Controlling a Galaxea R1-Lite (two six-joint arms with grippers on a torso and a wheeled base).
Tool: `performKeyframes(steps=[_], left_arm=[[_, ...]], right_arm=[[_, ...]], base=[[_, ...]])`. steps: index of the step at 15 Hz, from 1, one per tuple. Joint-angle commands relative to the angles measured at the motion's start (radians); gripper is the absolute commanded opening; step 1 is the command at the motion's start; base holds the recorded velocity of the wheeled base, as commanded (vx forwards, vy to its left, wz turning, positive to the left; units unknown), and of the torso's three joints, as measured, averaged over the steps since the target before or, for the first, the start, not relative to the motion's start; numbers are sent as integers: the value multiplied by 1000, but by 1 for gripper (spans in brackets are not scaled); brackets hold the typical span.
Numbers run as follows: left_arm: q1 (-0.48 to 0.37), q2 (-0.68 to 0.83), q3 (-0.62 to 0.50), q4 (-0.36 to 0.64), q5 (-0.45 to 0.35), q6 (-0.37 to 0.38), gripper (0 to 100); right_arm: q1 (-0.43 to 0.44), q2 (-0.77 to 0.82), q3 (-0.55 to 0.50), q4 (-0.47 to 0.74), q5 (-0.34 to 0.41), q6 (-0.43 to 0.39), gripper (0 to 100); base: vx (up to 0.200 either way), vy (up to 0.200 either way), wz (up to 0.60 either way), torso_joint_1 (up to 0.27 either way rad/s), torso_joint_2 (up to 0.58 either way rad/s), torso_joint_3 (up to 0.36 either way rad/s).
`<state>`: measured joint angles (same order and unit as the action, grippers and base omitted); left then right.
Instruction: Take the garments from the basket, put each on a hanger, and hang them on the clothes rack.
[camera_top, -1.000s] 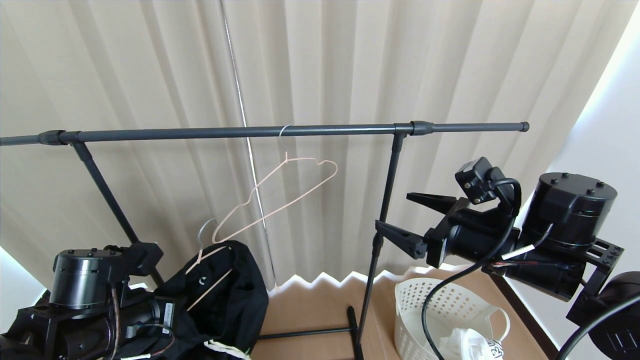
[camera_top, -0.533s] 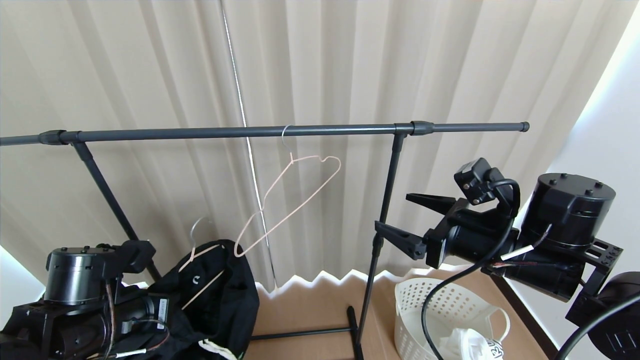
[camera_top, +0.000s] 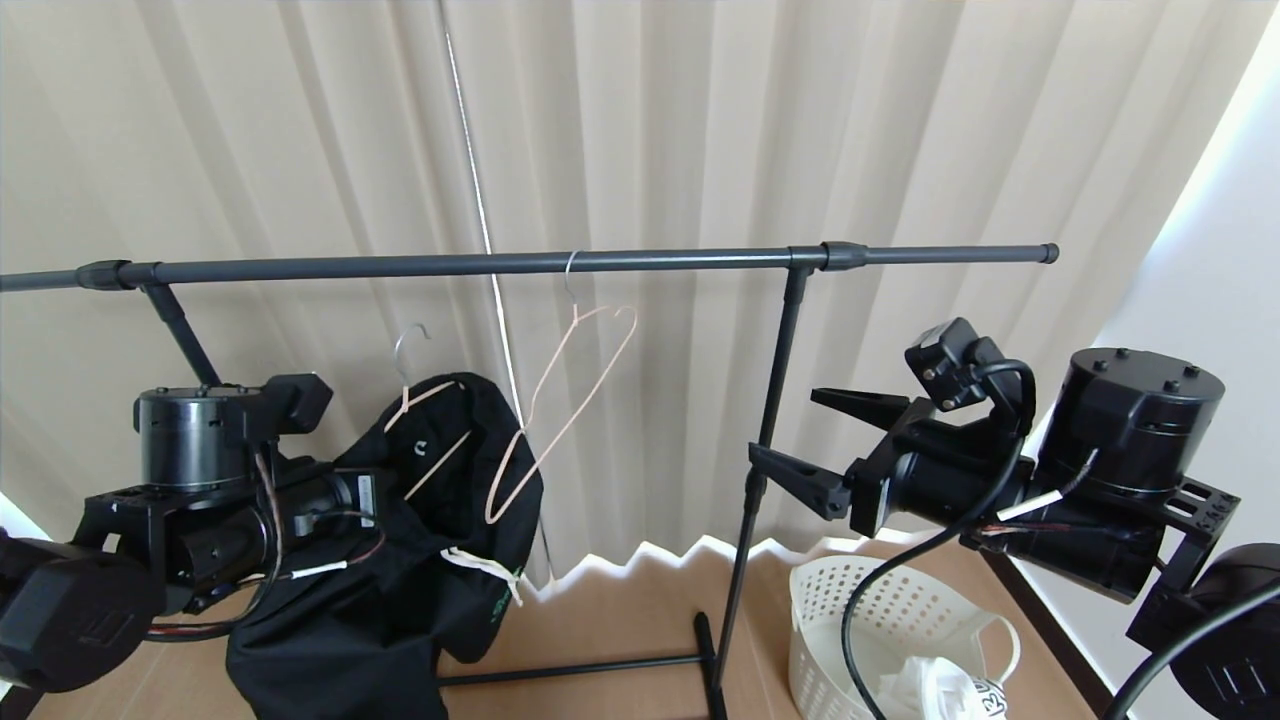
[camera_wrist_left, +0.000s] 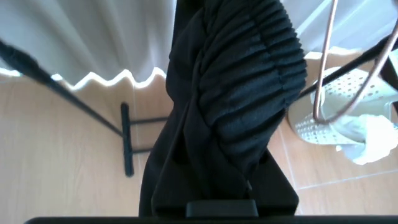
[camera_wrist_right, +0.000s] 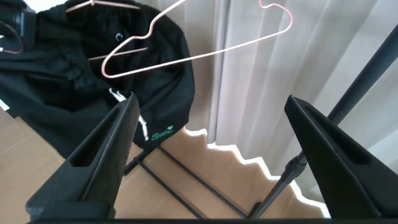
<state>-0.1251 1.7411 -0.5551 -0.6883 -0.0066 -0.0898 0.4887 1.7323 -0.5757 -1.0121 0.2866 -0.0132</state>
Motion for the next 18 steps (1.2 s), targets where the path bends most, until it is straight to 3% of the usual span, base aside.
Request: performKeyframes(steps=[1,7,14,18], left_arm=[[-8,12,-29,-2,-1,-4,0],[-21,-9,-65,-40,-61,-4,0],[-70,63,-224,-36,-61,-5,0],[-102,209,-367,-33,-50,-7,0]], right_arm=[[1,4,-1,0,0,-1,100],[1,6,-1,0,0,-1,100],[1,4,-1,0,0,-1,100],[-1,6,-3,0,0,-1,100]], base=[[0,0,0,0,0,0],[0,0,0,0,0,0],[0,0,0,0,0,0],[0,0,0,0,0,0]])
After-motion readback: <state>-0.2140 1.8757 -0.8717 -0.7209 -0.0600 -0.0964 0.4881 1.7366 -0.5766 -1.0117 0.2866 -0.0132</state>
